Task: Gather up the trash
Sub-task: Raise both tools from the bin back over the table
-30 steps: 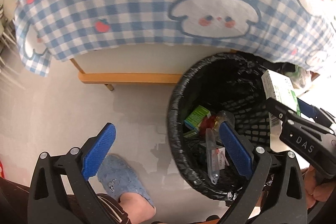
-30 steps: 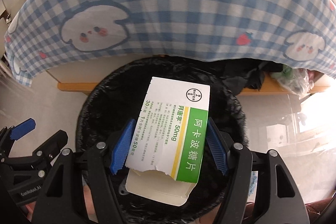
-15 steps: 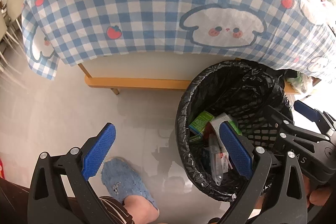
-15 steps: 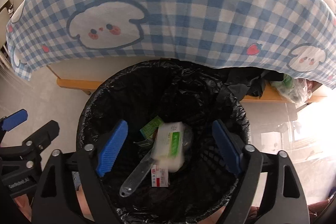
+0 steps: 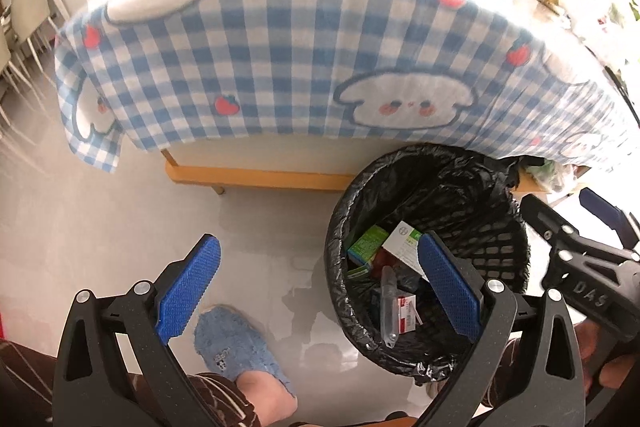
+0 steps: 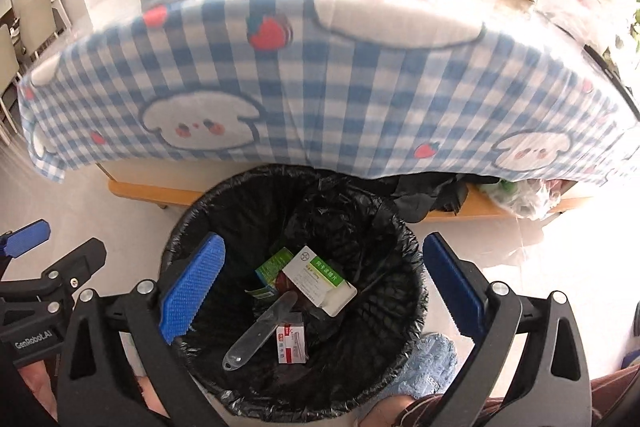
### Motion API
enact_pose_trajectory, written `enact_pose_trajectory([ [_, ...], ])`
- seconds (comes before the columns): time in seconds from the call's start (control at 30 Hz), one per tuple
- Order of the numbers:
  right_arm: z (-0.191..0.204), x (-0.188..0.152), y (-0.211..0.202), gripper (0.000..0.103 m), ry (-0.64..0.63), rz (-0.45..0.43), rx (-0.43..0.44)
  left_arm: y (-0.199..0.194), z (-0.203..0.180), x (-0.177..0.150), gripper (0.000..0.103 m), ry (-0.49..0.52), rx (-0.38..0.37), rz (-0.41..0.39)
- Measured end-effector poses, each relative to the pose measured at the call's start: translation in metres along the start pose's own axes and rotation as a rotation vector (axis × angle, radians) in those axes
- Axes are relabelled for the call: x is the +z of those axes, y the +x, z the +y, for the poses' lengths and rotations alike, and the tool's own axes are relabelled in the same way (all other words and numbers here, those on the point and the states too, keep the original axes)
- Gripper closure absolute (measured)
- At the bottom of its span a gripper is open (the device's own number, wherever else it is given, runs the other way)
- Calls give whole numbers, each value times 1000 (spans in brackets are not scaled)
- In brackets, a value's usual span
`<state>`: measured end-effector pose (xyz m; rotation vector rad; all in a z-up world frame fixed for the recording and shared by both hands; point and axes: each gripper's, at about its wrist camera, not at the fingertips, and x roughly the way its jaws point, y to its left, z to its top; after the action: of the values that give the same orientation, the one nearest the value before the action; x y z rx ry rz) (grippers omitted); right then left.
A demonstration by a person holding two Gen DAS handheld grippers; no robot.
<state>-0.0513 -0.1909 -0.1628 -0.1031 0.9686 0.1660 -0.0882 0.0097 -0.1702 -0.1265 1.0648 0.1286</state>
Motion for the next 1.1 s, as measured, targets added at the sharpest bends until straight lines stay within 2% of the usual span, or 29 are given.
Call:
enact_pose_trajectory([
  [0.3,-11,27,-59,8,15,-113,-7,-40,-6,17,6,24,-22,-27],
  [0.5,-18,46,-83,8,8,-171,-6,-61,-11,40,6,25,-24,-61],
  [0.7,-34,74,-93,8,14,-209,-17,-69,-11,73,6,-13,-35,-76],
  [0.9,-55,105,-95,8,40,-233,-9,-75,-19,111,6,-9,-28,-108],
  [1.1,-60,138,-90,8,5,-261,-22,-77,-29,156,6,8,-13,-140],
])
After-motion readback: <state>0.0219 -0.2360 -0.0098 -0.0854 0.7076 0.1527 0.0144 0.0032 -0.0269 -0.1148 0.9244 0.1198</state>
